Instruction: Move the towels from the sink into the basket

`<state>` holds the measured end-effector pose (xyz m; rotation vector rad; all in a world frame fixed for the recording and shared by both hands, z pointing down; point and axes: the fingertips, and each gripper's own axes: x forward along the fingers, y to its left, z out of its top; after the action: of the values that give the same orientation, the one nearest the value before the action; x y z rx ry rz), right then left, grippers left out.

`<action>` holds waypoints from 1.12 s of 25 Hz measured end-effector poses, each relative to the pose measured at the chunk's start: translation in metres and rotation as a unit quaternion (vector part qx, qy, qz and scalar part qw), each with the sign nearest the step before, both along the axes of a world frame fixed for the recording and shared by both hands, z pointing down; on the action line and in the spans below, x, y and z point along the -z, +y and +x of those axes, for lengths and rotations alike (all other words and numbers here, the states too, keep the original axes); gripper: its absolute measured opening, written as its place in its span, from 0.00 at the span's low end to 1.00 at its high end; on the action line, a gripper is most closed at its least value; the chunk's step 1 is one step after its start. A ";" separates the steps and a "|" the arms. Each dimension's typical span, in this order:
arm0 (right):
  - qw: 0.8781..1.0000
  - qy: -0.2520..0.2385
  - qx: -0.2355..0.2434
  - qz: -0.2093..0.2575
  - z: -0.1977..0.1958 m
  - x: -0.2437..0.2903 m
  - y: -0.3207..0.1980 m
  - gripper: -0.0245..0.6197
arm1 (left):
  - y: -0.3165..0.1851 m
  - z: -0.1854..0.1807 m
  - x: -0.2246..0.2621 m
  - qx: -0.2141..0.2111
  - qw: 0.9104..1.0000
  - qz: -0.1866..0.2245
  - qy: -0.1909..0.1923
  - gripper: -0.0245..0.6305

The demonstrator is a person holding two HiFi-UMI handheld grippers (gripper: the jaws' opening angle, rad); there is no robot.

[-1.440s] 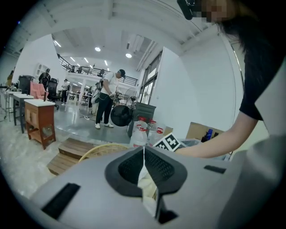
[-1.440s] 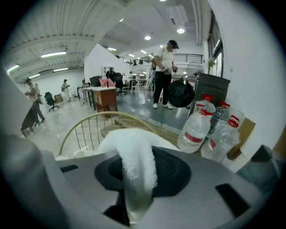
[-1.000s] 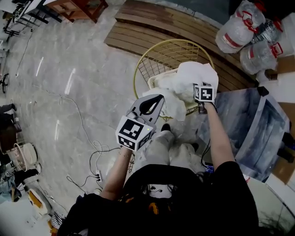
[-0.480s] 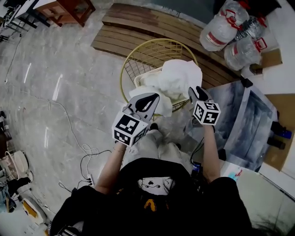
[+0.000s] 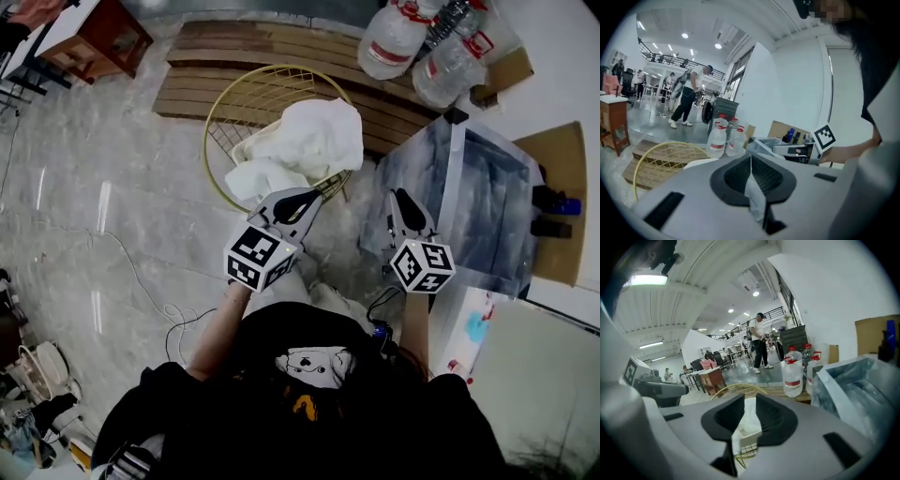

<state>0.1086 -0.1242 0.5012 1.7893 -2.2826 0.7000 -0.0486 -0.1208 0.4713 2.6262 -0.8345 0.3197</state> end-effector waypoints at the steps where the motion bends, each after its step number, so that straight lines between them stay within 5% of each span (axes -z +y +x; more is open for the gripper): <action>1: 1.000 0.003 -0.008 0.005 0.007 0.006 0.012 0.15 | 0.008 0.009 0.003 -0.010 1.000 0.002 0.001 0.05; 11: 0.998 0.012 -0.042 0.045 0.067 0.053 0.116 0.09 | 0.096 0.088 0.031 -0.070 0.997 0.020 0.009 0.05; 28: 0.991 0.059 -0.104 0.059 0.136 0.063 0.244 0.05 | 0.206 0.138 0.039 -0.128 0.991 0.036 0.006 0.05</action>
<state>0.2442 0.1197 0.4387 2.0852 -2.1217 0.4831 0.0893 0.0847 0.4326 2.8034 -0.5139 0.3465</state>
